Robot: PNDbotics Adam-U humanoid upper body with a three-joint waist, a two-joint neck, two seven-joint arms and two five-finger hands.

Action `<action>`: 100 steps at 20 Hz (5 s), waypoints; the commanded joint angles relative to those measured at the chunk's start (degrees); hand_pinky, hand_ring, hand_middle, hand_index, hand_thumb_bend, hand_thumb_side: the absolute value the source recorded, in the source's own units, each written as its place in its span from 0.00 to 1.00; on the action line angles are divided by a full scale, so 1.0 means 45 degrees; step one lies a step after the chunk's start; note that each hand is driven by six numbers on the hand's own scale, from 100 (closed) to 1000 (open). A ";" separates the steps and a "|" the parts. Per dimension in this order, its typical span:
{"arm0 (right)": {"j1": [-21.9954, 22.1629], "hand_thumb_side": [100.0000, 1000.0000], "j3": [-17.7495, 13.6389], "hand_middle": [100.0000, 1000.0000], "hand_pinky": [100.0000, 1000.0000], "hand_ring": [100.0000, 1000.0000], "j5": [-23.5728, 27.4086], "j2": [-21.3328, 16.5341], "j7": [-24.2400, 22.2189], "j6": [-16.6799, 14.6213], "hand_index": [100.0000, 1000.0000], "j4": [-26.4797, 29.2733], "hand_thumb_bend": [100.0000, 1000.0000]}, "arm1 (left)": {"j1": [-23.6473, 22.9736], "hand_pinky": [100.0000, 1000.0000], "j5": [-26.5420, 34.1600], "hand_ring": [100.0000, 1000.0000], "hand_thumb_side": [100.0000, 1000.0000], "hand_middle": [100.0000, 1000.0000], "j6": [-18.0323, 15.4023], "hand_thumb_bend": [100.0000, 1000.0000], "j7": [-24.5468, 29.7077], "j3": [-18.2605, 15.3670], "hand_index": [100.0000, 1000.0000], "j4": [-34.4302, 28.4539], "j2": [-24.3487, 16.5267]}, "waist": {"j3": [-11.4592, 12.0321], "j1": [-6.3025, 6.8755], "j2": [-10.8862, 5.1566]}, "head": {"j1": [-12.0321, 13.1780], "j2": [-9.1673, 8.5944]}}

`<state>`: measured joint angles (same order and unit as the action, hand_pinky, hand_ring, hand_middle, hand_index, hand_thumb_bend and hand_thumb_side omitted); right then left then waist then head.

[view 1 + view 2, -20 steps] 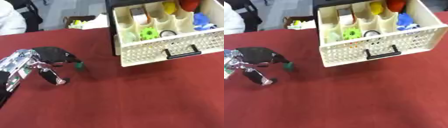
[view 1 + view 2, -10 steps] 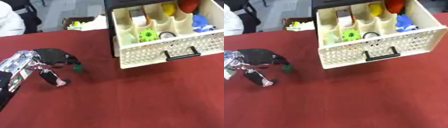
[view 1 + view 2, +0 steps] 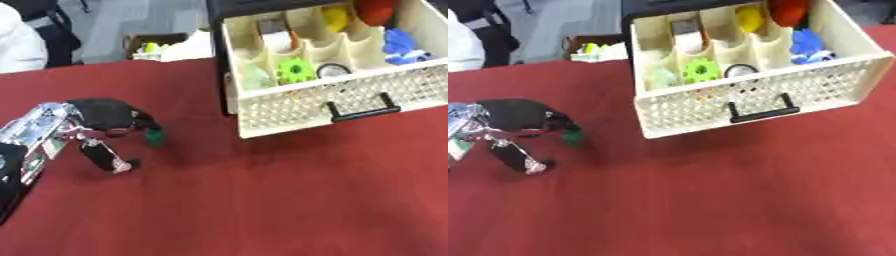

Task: Pick up objects from table and place into drawer.

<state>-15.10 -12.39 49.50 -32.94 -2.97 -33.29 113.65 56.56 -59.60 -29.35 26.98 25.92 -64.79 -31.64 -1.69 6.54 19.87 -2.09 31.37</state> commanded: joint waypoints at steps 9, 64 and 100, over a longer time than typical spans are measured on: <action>-0.0172 1.00 -0.0157 0.55 0.65 0.67 -0.0083 -0.0199 0.0027 0.0064 0.67 0.0210 0.00 | 0.0340 0.82 0.0014 0.86 0.47 0.88 -0.0256 0.16 -0.0019 -0.0159 1.00 -0.0053 -0.0164 | -0.0011 -0.0133 -0.0199 | 0.0068 -0.0138; -0.0362 1.00 -0.0227 0.54 0.65 0.67 -0.0159 -0.0059 0.0113 0.0640 0.66 0.0210 0.00 | 0.0556 0.58 0.0372 0.59 0.23 0.46 0.0168 0.00 -0.0480 -0.0004 0.69 0.0025 0.0211 | -0.0123 -0.0112 -0.0151 | 0.0085 -0.0217; -0.0225 1.00 -0.0264 0.55 0.65 0.67 0.0139 -0.0176 0.0455 0.0655 0.67 0.0210 0.00 | 0.0709 0.49 0.2756 0.51 0.20 0.38 0.0873 0.00 -0.0223 -0.0193 0.60 -0.1634 -0.0253 | -0.0076 -0.0286 -0.0614 | 0.0039 -0.0092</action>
<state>-15.80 -13.04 49.79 -32.35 -1.14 -30.34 113.65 58.38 -48.24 -25.87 25.85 26.10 -70.73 -30.74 -2.08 5.79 18.51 -1.86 31.10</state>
